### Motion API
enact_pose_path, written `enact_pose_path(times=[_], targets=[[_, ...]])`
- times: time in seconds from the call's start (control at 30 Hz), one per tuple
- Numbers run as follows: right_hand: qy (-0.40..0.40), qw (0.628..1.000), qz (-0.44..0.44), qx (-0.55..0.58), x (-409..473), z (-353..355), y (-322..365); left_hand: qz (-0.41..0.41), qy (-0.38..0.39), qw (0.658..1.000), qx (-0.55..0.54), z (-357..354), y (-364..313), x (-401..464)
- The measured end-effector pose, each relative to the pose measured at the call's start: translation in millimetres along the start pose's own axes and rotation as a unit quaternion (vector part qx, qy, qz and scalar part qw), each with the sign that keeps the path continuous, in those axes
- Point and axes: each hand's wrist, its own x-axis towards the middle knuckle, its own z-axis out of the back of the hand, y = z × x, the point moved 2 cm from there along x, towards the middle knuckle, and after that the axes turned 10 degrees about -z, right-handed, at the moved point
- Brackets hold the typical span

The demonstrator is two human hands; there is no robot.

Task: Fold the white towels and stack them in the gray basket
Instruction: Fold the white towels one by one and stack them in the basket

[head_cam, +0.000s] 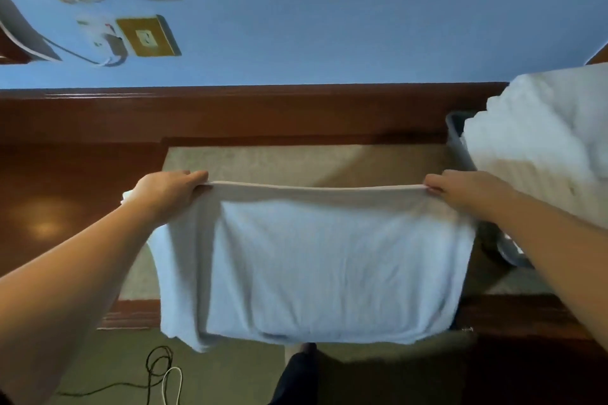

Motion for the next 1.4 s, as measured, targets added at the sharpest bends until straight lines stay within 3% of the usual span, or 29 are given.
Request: enact_pose_path(times=[0.17,0.43,0.6,0.7,0.93,1.13,1.27,1.4], targets=[[-0.004,0.998,-0.059,0.027,98,-17,14,0.055,0.067,0.996,-0.035,-41,48,86],[0.027,0.992,-0.125,-0.007,192,-31,13,0.078,0.122,0.989,0.028,-71,71,173],[-0.030,0.982,-0.187,0.010,250,-28,11,0.155,0.084,0.984,-0.027,-90,86,220],[-0.010,0.969,-0.233,0.077,279,-36,12,0.194,0.068,0.978,-0.044,-105,92,237],[-0.081,0.919,-0.319,0.218,329,-68,20,0.253,0.002,0.964,-0.076,-146,101,255],[-0.097,0.846,-0.396,0.344,337,-87,18,0.334,-0.056,0.935,-0.106,-161,97,252],[-0.096,0.820,-0.403,0.394,335,-83,5,0.401,0.007,0.906,-0.136,-149,108,239],[-0.078,0.787,-0.429,0.436,336,-77,1,0.469,0.110,0.847,-0.224,-160,148,223]])
